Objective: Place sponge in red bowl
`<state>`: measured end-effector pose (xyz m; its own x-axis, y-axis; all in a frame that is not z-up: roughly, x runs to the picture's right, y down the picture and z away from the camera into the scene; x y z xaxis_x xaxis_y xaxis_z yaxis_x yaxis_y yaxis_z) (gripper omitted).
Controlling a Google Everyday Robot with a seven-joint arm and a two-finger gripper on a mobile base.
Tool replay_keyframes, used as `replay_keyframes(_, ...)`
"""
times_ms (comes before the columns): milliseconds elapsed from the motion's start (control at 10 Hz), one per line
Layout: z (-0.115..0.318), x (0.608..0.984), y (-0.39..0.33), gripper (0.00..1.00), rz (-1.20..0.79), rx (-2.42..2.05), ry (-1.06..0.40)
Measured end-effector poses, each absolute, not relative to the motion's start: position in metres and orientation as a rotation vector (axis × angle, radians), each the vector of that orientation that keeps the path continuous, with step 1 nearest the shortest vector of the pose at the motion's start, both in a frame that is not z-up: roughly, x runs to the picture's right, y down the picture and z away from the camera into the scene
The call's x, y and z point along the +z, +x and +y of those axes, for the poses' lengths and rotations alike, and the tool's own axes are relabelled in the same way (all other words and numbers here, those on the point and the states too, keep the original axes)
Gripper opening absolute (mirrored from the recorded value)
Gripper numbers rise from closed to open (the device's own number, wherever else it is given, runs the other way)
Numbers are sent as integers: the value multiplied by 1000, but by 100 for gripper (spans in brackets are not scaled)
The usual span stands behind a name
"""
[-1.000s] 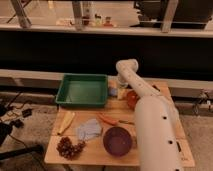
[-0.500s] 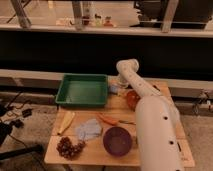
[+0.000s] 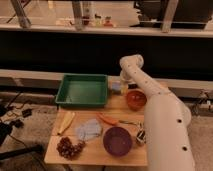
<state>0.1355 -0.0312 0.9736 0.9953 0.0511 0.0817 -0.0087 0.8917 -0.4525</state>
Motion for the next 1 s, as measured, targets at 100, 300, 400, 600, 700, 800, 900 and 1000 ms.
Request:
replay_keyframes(100, -39, 964, 147, 39, -74, 33, -443)
replay_keyframes(300, -44, 957, 164, 39, -44, 40, -415)
replay_keyframes(400, -50, 949, 166, 39, -39, 44, -400)
replay_keyframes(600, -54, 934, 181, 39, -22, 57, -386)
replay_keyframes(700, -52, 924, 194, 39, -2, 61, -381)
replay_keyframes(800, -49, 918, 194, 39, -4, 65, -384)
replay_keyframes(900, -47, 912, 195, 39, 0, 65, -385)
replay_keyframes(1000, -45, 907, 199, 39, 4, 70, -385)
